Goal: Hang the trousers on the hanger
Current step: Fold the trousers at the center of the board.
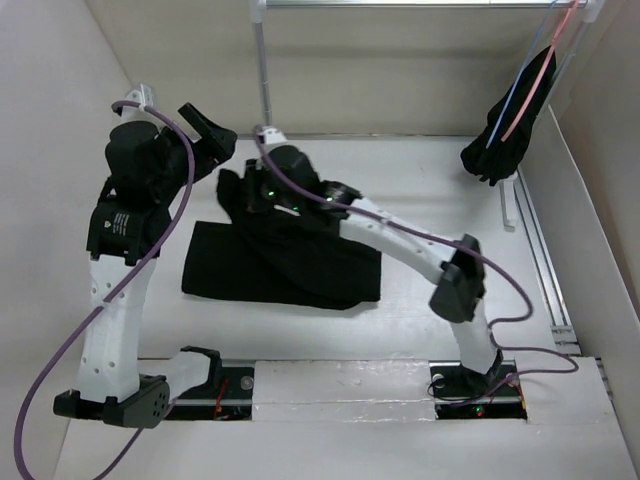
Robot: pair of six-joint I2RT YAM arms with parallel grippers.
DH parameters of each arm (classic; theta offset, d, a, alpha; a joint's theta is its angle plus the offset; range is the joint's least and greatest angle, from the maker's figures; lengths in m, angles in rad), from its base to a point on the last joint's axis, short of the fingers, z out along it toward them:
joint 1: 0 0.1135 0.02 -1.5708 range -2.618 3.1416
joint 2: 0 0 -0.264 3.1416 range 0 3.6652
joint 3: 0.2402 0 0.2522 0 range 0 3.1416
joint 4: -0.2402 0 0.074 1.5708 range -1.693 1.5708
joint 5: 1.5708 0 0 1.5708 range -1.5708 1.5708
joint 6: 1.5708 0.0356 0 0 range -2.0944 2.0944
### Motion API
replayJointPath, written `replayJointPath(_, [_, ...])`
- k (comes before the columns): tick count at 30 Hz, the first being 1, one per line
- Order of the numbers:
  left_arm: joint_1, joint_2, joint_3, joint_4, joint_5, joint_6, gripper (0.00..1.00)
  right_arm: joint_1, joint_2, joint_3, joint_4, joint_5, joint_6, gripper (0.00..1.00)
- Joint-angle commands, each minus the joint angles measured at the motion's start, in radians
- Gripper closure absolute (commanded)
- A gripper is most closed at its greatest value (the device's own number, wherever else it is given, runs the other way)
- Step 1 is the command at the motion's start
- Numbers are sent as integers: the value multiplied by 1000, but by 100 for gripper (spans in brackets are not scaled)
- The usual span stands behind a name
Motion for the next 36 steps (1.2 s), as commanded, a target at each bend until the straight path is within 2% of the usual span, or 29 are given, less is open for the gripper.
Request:
replayJointPath(1, [3,-17,113,-22,-78,59,21,61,178,181,91,-45,78,96])
replayJointPath(2, [3,-19,125,-27,-94,64,21,84,227,205,113,-90,98,77])
replayJointPath(3, [3,-17,133,-29,-105,67,21,95,273,250,160,-145,111,62])
replayJointPath(4, [3,-13,138,-33,-133,73,21,107,411,312,205,-222,129,22])
replayJointPath(5, [3,-13,138,-33,-134,73,21,107,413,313,205,-223,129,22])
replayJointPath(6, [3,-10,138,-33,-141,75,21,107,451,381,205,-312,137,16])
replayJointPath(8, [3,-8,130,-38,-180,79,20,107,495,429,159,-362,112,9])
replayJointPath(9, [3,-5,130,-41,-210,87,20,96,429,392,94,-341,50,8])
replayJointPath(10, [3,-5,125,-41,-223,87,20,79,428,323,91,-321,27,8])
replayJointPath(12, [3,3,113,-47,-244,107,20,28,229,131,203,-301,9,6])
replayJointPath(13, [3,1,78,-49,-250,110,20,4,165,-47,234,-306,-3,6])
replayJointPath(14, [3,-3,47,-36,-246,118,20,-19,49,-114,243,-307,-17,6])
replayJointPath(16, [3,-8,-70,-29,-217,124,20,-78,-59,-286,223,-307,-79,14])
replayJointPath(18, [3,-7,-178,3,-192,144,22,-109,-214,-394,194,-296,-136,41])
replayJointPath(19, [3,1,-288,13,-165,153,23,-132,-257,-441,170,-290,-185,56])
replayJointPath(20, [-13,7,-348,46,-161,168,24,-143,-296,-531,148,-287,-214,86])
replayJointPath(22, [-64,56,-434,50,-227,193,26,-154,-399,-618,89,-290,-291,100])
replayJointPath(25, [-64,149,-474,39,-223,199,44,-175,-527,-811,53,-272,-346,100])
replayJointPath(27, [-64,200,-485,19,-238,182,46,-191,-586,-952,71,-285,-350,100])
replayJointPath(28, [-64,232,-497,19,-276,143,46,-206,-633,-991,76,-293,-350,96])
replayJointPath(29, [-64,240,-511,34,-289,132,43,-206,-655,-1021,78,-295,-354,76])
replayJointPath(31, [-52,248,-545,72,-292,121,39,-232,-693,-1090,52,-269,-368,58])
replayJointPath(32, [-27,257,-553,98,-278,116,37,-244,-724,-1110,45,-272,-369,45])
replayJointPath(34, [-4,308,-565,111,-254,115,35,-281,-739,-1168,36,-298,-371,41])
replayJointPath(36, [-4,351,-565,111,-266,122,35,-295,-741,-1215,71,-345,-374,42])
